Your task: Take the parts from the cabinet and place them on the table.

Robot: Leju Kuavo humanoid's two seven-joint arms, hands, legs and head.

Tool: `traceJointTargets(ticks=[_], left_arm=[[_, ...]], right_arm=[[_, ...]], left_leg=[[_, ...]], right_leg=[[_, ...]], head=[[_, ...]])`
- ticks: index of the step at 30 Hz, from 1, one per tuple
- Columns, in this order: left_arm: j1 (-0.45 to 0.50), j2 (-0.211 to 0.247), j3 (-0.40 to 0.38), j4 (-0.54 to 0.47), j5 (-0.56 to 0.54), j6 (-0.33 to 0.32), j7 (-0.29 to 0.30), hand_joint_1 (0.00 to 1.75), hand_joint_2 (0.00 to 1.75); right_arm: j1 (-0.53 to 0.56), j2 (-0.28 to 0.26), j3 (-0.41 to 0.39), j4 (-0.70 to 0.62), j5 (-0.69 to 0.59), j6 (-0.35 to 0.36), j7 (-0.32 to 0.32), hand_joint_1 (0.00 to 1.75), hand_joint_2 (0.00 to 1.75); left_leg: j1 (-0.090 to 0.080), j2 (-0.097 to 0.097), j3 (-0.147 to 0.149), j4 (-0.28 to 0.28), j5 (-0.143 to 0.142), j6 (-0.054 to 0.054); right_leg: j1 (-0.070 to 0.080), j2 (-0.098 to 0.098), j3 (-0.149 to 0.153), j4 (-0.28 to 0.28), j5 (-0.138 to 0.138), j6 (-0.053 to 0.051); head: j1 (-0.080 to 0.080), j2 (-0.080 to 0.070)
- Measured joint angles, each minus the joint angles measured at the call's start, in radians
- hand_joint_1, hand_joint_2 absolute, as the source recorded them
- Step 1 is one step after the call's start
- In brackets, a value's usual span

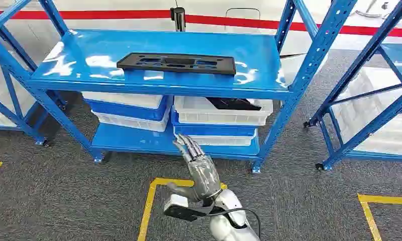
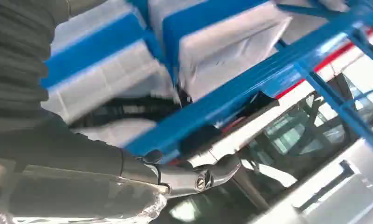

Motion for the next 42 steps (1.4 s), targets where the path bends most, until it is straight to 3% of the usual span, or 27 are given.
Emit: traceJointTargets(ticks=[4,9,14,15,17,18,19,20,21,23,24,25,26,28,29,30,31,33,35,36,38,39,40,41,42], left_arm=[[0.000,-0.006,-0.010,0.000,-0.032,0.002,-0.006,0.00,0.00],[0.000,-0.006,-0.017,0.000,-0.046,0.000,-0.018,0.00,0.00],[0.000,-0.006,-0.021,0.000,-0.059,0.000,-0.006,0.00,0.00],[0.000,-0.003,-0.023,0.000,-0.065,0.009,0.009,0.00,0.00],[-0.001,0.000,-0.028,0.000,-0.079,0.025,0.034,0.00,0.00],[-0.001,0.000,-0.033,0.000,-0.090,0.034,0.043,0.00,0.00],[-0.001,0.000,-0.038,0.000,-0.100,0.042,0.050,0.00,0.00],[-0.001,-0.001,-0.042,0.000,-0.106,0.043,0.053,0.00,0.00],[-0.001,0.000,-0.045,0.000,-0.108,0.043,0.055,0.00,0.00],[-0.001,0.000,-0.051,0.000,-0.109,0.044,0.058,0.00,0.00],[-0.001,0.000,-0.054,0.000,-0.109,0.044,0.059,0.00,0.00],[-0.001,0.000,-0.057,0.000,-0.109,0.045,0.061,0.00,0.00],[-0.001,0.000,-0.059,0.000,-0.109,0.045,0.061,0.00,0.00],[-0.001,0.000,-0.060,0.000,-0.109,0.045,0.061,0.00,0.00],[-0.001,0.000,-0.060,0.000,-0.109,0.045,0.061,0.00,0.00],[-0.002,0.002,-0.060,0.000,-0.109,0.045,0.062,0.00,0.00],[-0.002,0.002,-0.061,0.000,-0.109,0.045,0.062,0.00,0.00],[-0.003,0.002,-0.061,0.000,-0.109,0.045,0.062,0.00,0.00],[-0.003,0.002,-0.061,-0.001,-0.108,0.046,0.062,0.00,0.00],[-0.005,0.000,-0.062,-0.001,-0.108,0.045,0.062,0.00,0.00],[-0.005,0.001,-0.062,0.000,-0.107,0.045,0.063,0.00,0.00],[-0.003,0.001,-0.062,0.000,-0.107,0.045,0.064,0.00,0.00],[-0.003,0.001,-0.062,0.000,-0.106,0.045,0.064,0.00,0.00],[-0.003,0.001,-0.062,0.000,-0.106,0.045,0.064,0.00,0.00],[-0.003,0.002,-0.062,0.000,-0.107,0.045,0.064,0.00,0.00]], right_arm=[[-0.046,-0.017,0.088,0.030,0.289,-0.078,0.162,0.00,1.75],[-0.093,-0.030,0.184,0.075,0.502,-0.103,0.279,0.00,1.75],[-0.108,-0.039,0.238,0.109,0.586,-0.132,0.363,0.00,1.75],[-0.109,-0.040,0.245,0.114,0.591,-0.137,0.370,0.00,1.75],[-0.110,-0.042,0.248,0.121,0.595,-0.151,0.383,0.00,1.75],[-0.110,-0.042,0.247,0.122,0.600,-0.158,0.391,0.00,1.75],[-0.111,-0.042,0.247,0.123,0.606,-0.167,0.404,0.00,1.75],[-0.111,-0.044,0.247,0.124,0.612,-0.175,0.413,0.00,1.75],[-0.114,-0.045,0.247,0.125,0.614,-0.184,0.418,0.00,1.75],[-0.112,-0.051,0.247,0.129,0.617,-0.185,0.421,0.00,1.75],[-0.109,-0.055,0.247,0.131,0.617,-0.185,0.421,0.00,1.75],[-0.106,-0.059,0.247,0.134,0.617,-0.185,0.421,0.00,1.75],[-0.106,-0.061,0.247,0.136,0.617,-0.185,0.421,0.00,1.75],[-0.106,-0.062,0.247,0.138,0.617,-0.185,0.421,0.00,1.75],[-0.106,-0.062,0.247,0.138,0.617,-0.185,0.421,0.00,1.75],[-0.108,-0.060,0.247,0.140,0.617,-0.185,0.421,0.00,1.75],[-0.106,-0.061,0.247,0.140,0.617,-0.185,0.421,0.00,1.75],[-0.107,-0.061,0.247,0.140,0.617,-0.185,0.424,0.00,1.75],[-0.107,-0.058,0.247,0.136,0.617,-0.186,0.435,0.00,1.75],[-0.107,-0.058,0.246,0.129,0.617,-0.186,0.441,0.00,1.75],[-0.104,-0.058,0.243,0.111,0.617,-0.186,0.448,0.00,1.75],[-0.101,-0.059,0.240,0.100,0.616,-0.186,0.448,0.00,1.75],[-0.095,-0.059,0.236,0.090,0.612,-0.186,0.448,0.00,1.75],[-0.090,-0.060,0.232,0.077,0.608,-0.186,0.444,0.00,1.75],[-0.089,-0.060,0.227,0.064,0.601,-0.186,0.438,0.00,1.75]], left_leg=[[0.000,0.000,0.000,0.000,0.000,0.000],[0.000,0.000,0.000,0.000,0.000,0.000],[0.000,0.000,0.000,0.000,0.000,0.000],[-0.003,-0.003,-0.003,0.007,-0.002,0.005],[-0.003,-0.003,-0.005,0.007,-0.003,0.007],[-0.003,-0.003,-0.005,0.002,0.000,0.011],[0.007,-0.001,0.013,-0.022,0.014,0.023],[0.009,0.002,0.022,-0.034,0.019,0.028],[0.010,0.004,0.023,-0.037,0.022,0.034],[0.010,0.006,0.023,-0.037,0.021,0.033],[0.010,0.005,0.022,-0.037,0.020,0.033],[0.011,0.004,0.024,-0.037,0.018,0.030],[0.012,0.002,0.027,-0.036,0.015,0.025],[0.017,-0.001,0.041,-0.032,0.002,0.012],[0.017,-0.001,0.042,-0.026,-0.008,0.003],[0.009,-0.002,0.036,-0.015,-0.021,-0.008],[0.011,-0.001,0.036,-0.016,-0.022,-0.011],[0.018,0.000,0.039,-0.023,-0.022,-0.018],[0.025,0.002,0.040,-0.007,-0.035,-0.029],[0.026,0.002,0.011,0.050,-0.065,-0.034],[0.027,0.002,-0.093,0.230,-0.137,-0.042],[0.027,0.002,-0.143,0.304,-0.152,-0.043],[0.027,0.002,-0.167,0.325,-0.141,-0.042],[0.026,0.002,-0.167,0.296,-0.103,-0.038],[0.026,0.002,-0.145,0.224,-0.044,-0.032]], right_leg=[[0.000,0.000,0.000,0.000,0.000,0.000],[0.000,0.000,0.000,0.000,0.000,0.000],[0.000,0.000,0.000,0.000,0.000,0.000],[-0.010,0.000,0.001,-0.003,0.003,0.004],[-0.010,0.000,0.000,-0.006,0.004,0.007],[-0.009,0.000,0.002,-0.011,0.007,0.011],[-0.002,-0.001,0.000,-0.010,0.004,0.011],[-0.003,-0.006,-0.011,0.011,-0.005,0.009],[-0.002,-0.005,-0.043,0.071,-0.029,0.002],[-0.004,-0.005,-0.138,0.233,-0.076,-0.004],[-0.004,-0.005,-0.179,0.295,-0.086,-0.001],[-0.005,-0.006,-0.201,0.313,-0.077,0.005],[-0.007,-0.006,-0.196,0.279,-0.048,0.016],[-0.016,-0.010,-0.132,0.108,0.046,0.041],[-0.019,-0.017,-0.104,0.030,0.076,0.045],[-0.012,-0.012,-0.090,0.021,0.069,0.030],[-0.012,-0.009,-0.093,0.023,0.067,0.016],[-0.003,-0.006,-0.095,0.024,0.064,0.002],[-0.013,-0.004,-0.088,0.019,0.063,-0.013],[-0.013,-0.005,-0.085,0.019,0.059,-0.023],[-0.009,-0.005,-0.083,0.019,0.055,-0.029],[-0.007,-0.005,-0.082,0.019,0.053,-0.032],[-0.006,-0.004,-0.079,0.019,0.052,-0.033],[-0.004,-0.003,-0.075,0.019,0.049,-0.035],[-0.004,-0.001,-0.069,0.019,0.046,-0.035]], head=[[0.000,0.000],[0.000,0.000],[0.000,0.000],[0.000,0.000],[0.000,0.000],[-0.001,0.000],[0.000,0.000],[0.002,0.000],[0.003,0.000],[0.005,0.000],[0.005,0.000],[0.006,0.000],[0.005,0.000],[0.006,0.000],[0.007,0.000],[0.007,0.000],[0.004,0.000],[0.003,0.000],[0.002,0.000],[-0.004,0.000],[-0.004,0.000],[-0.003,0.000],[-0.004,0.000],[-0.003,0.000],[-0.004,0.000]])
